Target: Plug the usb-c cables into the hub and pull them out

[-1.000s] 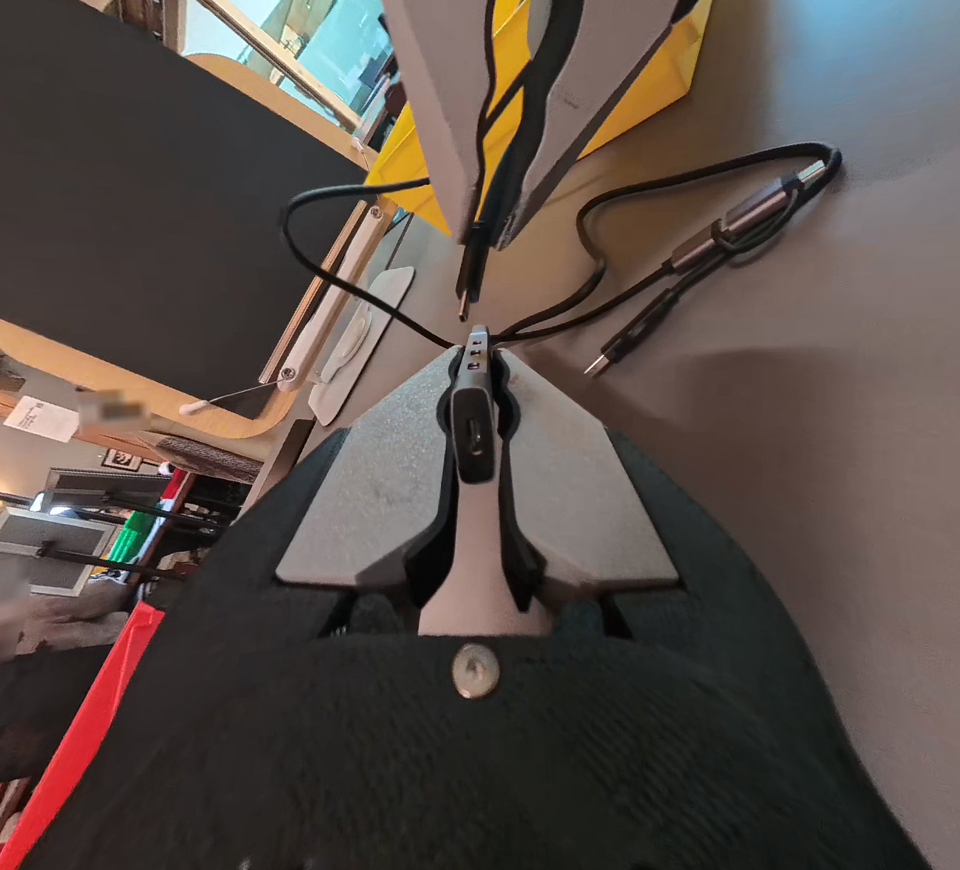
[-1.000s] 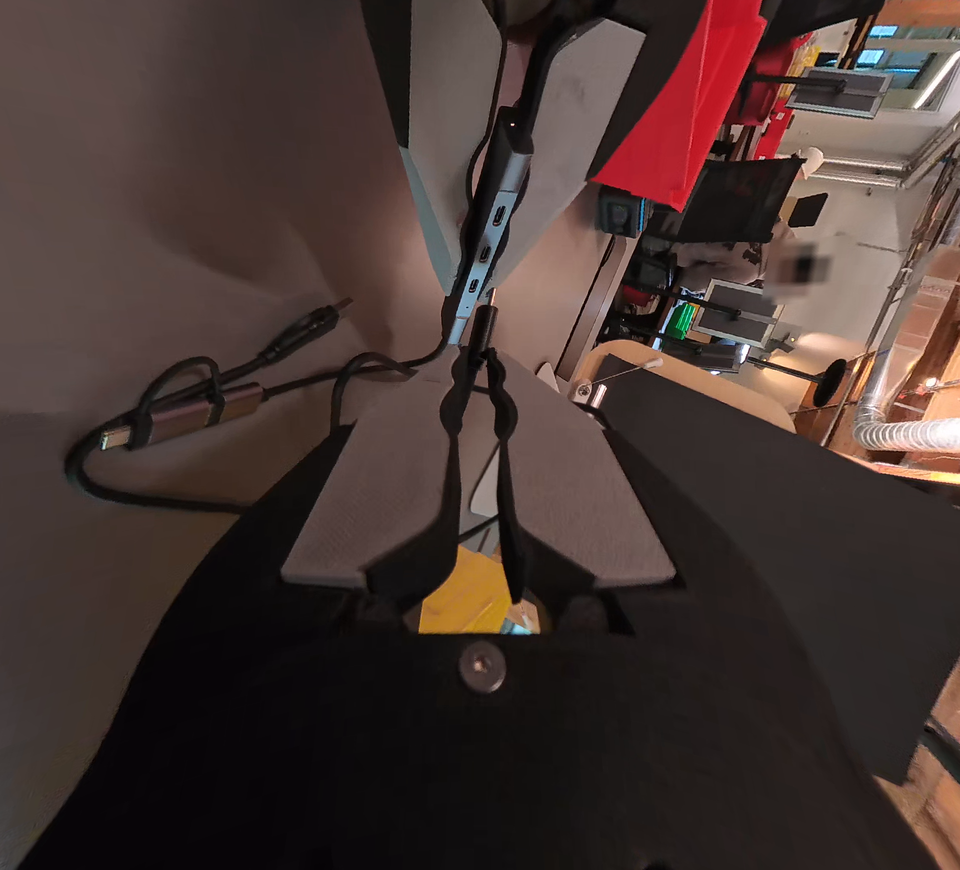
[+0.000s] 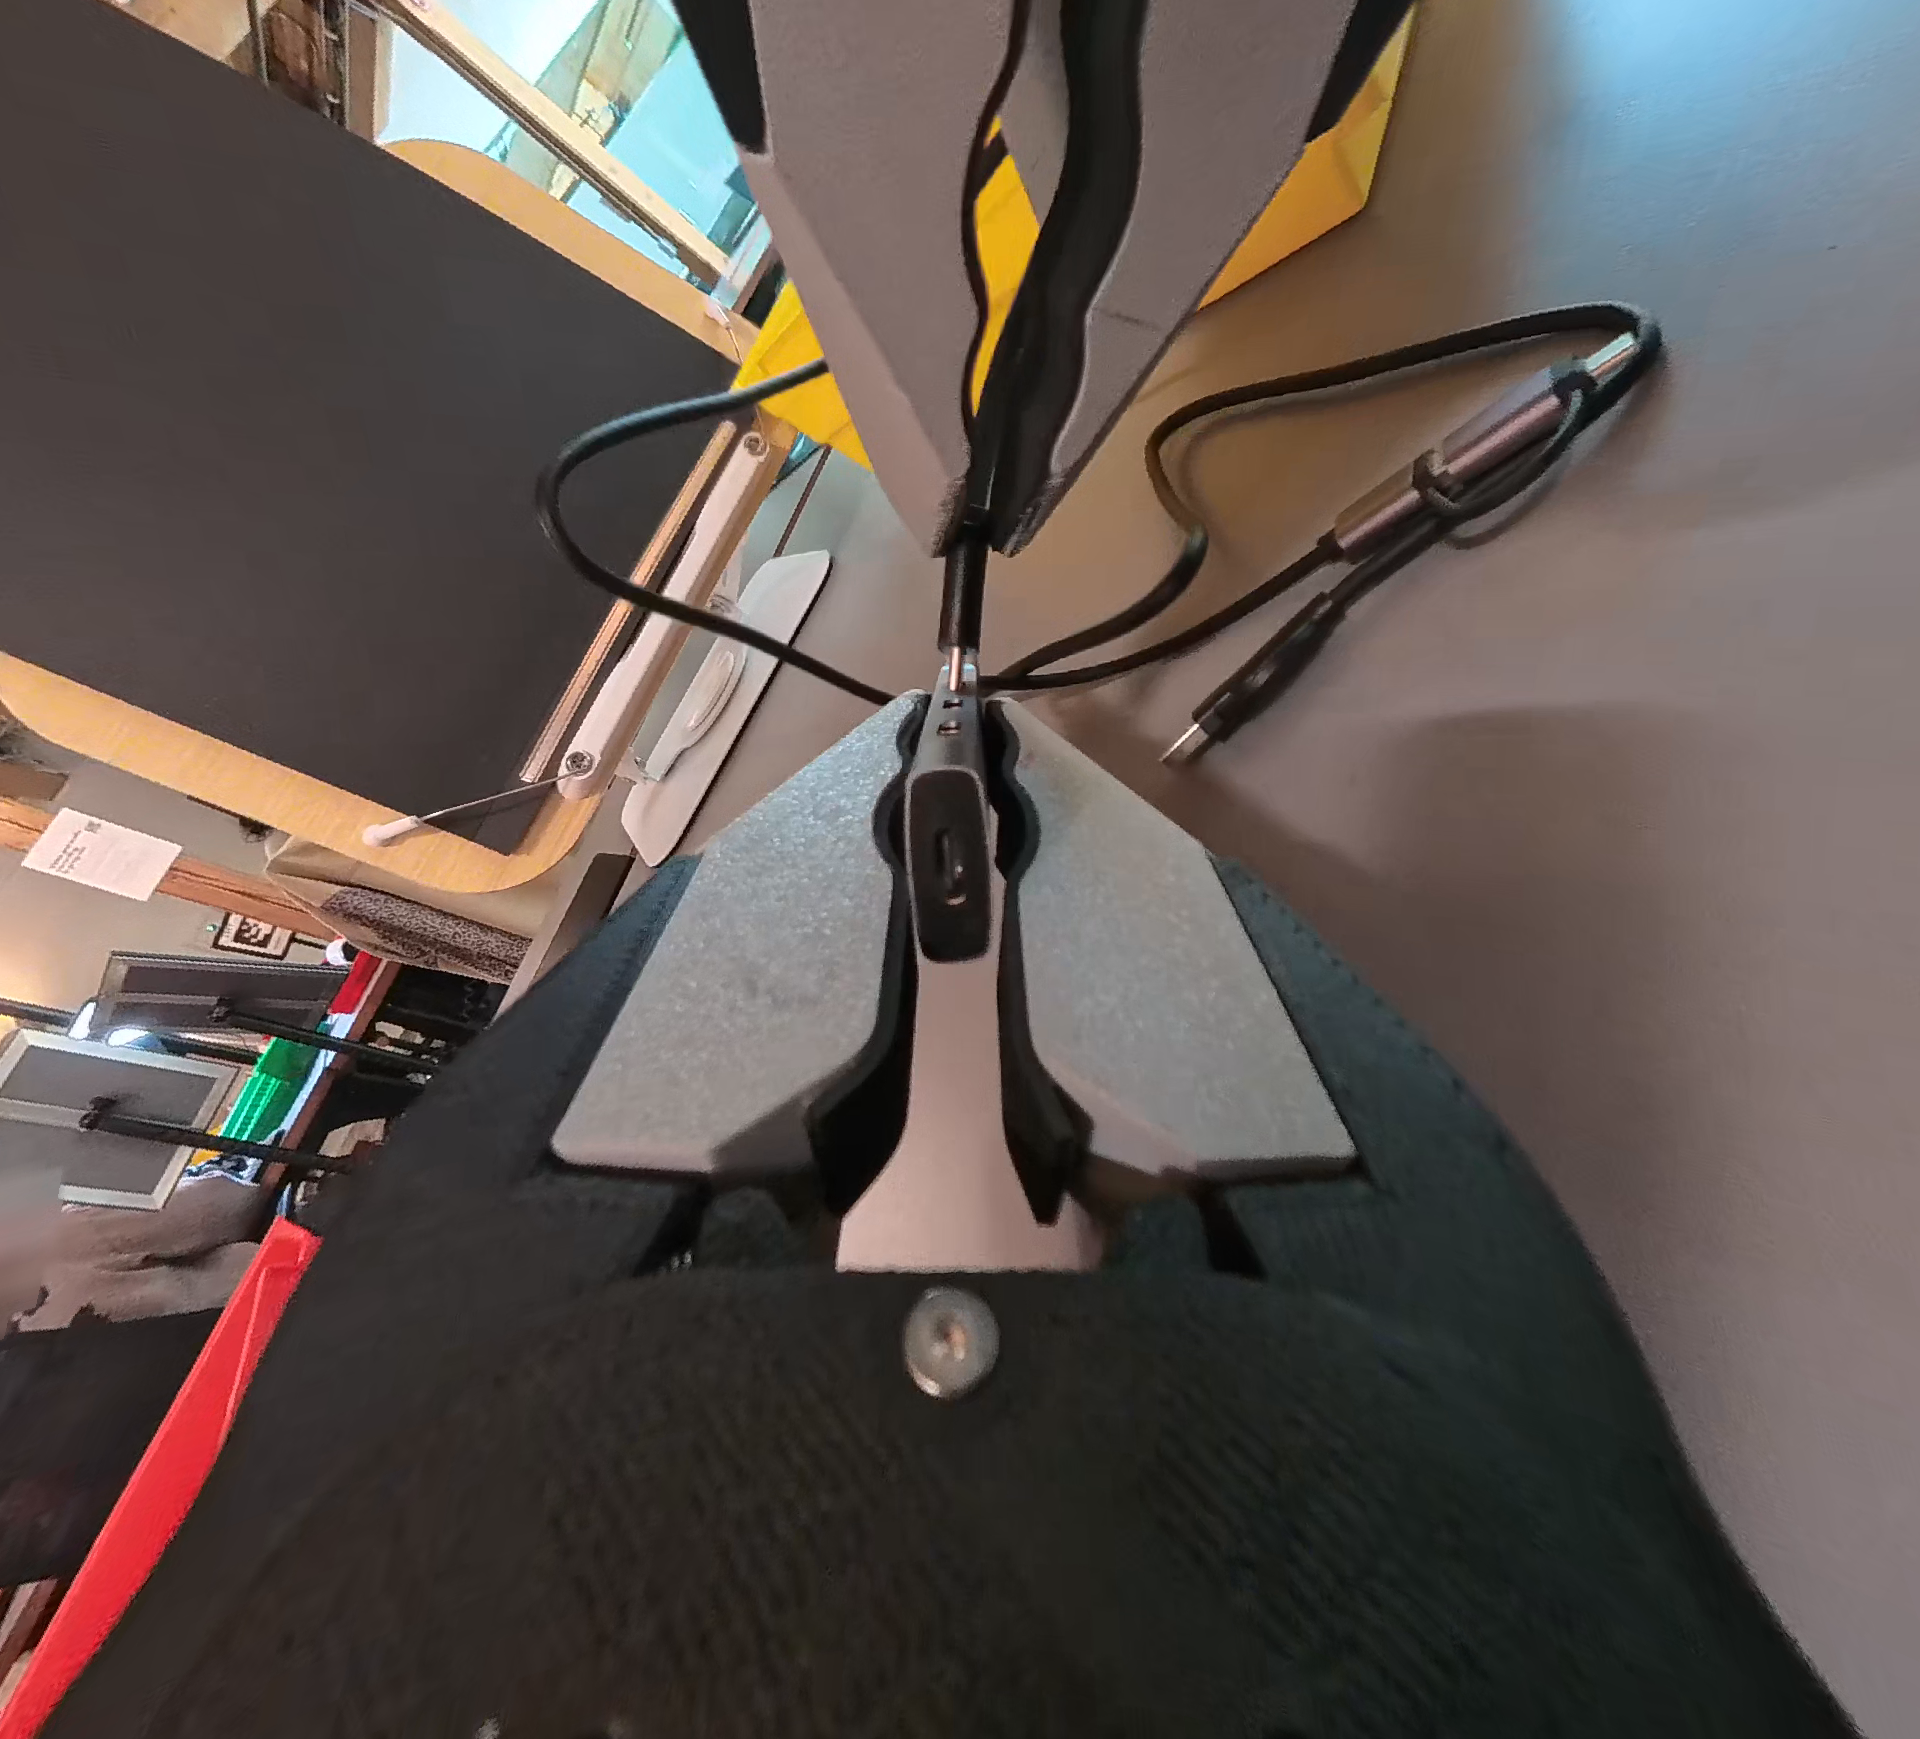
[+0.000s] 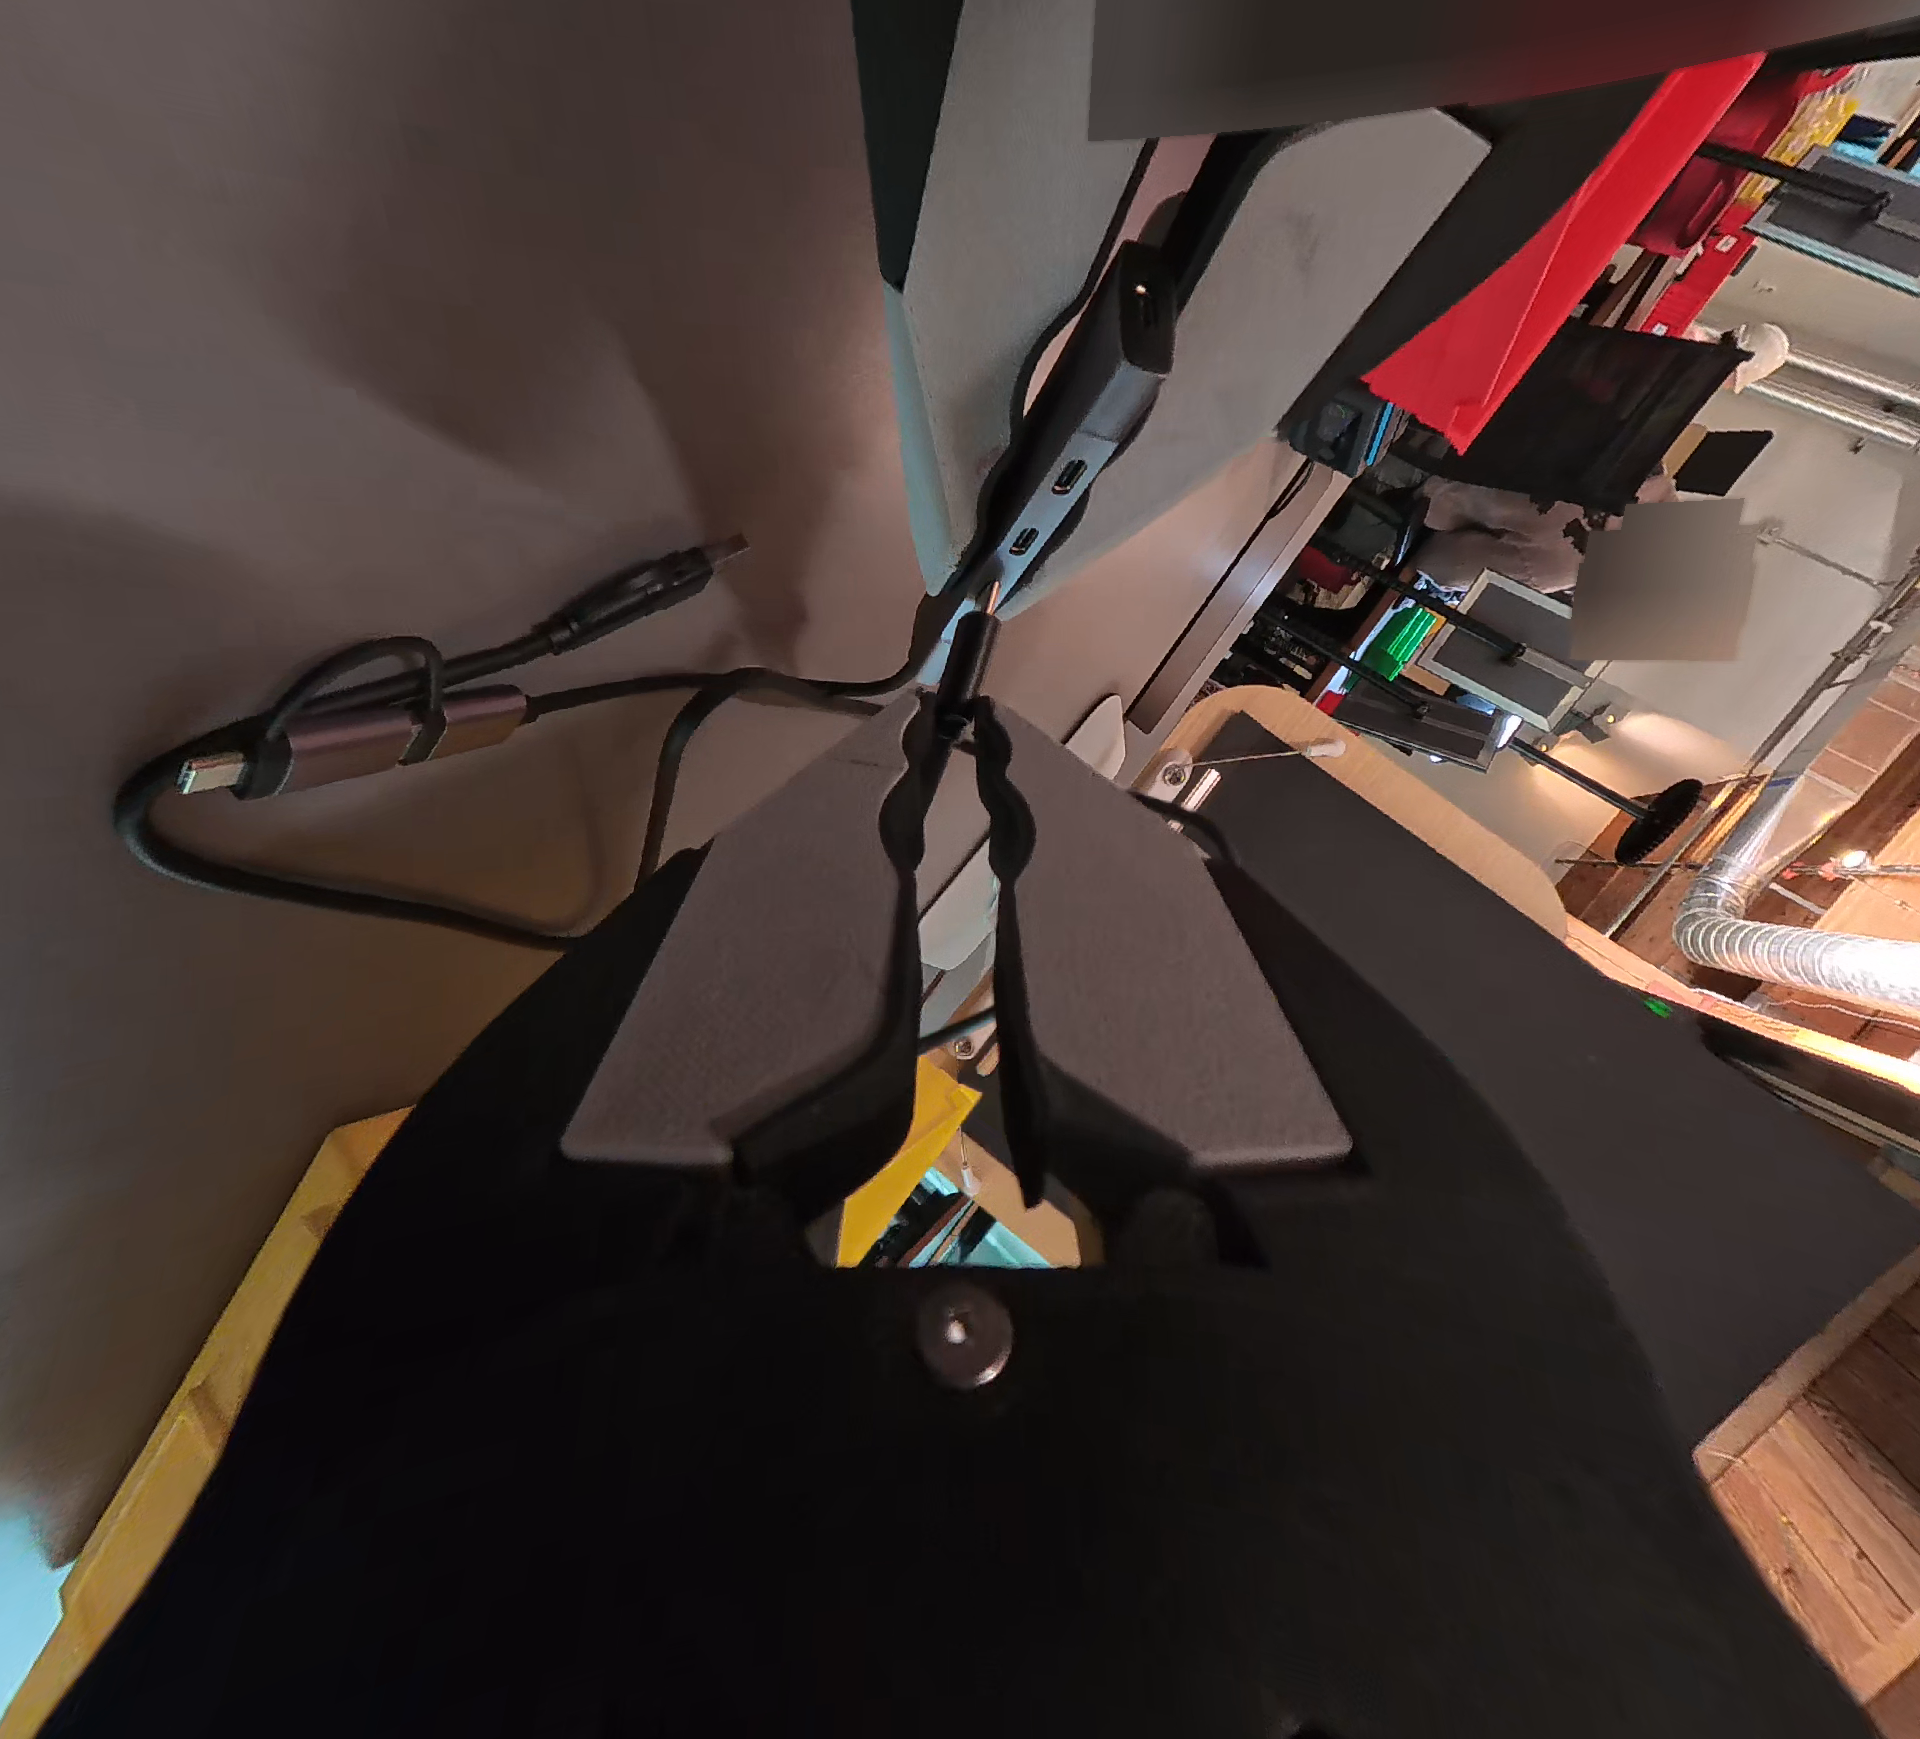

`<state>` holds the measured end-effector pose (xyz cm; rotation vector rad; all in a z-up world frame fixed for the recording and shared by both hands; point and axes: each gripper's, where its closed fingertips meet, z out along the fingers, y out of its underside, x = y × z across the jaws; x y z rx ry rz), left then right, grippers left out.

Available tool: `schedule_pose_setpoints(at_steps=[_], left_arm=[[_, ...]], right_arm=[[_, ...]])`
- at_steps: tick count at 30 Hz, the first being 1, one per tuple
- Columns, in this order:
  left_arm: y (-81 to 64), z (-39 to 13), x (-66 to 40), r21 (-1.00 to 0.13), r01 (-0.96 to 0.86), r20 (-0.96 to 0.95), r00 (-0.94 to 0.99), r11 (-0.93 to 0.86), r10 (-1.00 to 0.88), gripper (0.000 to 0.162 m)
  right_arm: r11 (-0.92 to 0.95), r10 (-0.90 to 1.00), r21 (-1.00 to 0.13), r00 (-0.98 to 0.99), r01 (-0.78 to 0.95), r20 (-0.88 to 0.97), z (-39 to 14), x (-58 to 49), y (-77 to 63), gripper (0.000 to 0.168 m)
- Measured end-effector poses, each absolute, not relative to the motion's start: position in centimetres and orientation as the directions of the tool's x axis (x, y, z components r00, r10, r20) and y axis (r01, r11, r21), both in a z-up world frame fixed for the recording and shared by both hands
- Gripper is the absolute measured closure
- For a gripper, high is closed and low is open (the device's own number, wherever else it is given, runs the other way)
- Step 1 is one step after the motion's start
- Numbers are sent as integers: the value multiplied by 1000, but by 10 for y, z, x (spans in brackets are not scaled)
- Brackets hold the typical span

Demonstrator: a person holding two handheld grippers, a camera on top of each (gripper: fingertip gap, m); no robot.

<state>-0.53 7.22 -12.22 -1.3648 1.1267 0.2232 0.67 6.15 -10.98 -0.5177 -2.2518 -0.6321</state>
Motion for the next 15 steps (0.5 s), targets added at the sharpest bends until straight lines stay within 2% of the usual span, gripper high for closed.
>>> schedule_pose_setpoints(at_steps=[5, 15], left_arm=[[72, -123, -5, -659, -704, -725, 500, 265, -475, 153], [68, -124, -4, -667, -698, -713, 499, 259, -493, 155]], right_arm=[[801, 158, 299, -666, 518, 729, -109, 4, 59, 164], [846, 236, 180, -655, 501, 718, -109, 1, 50, 164]])
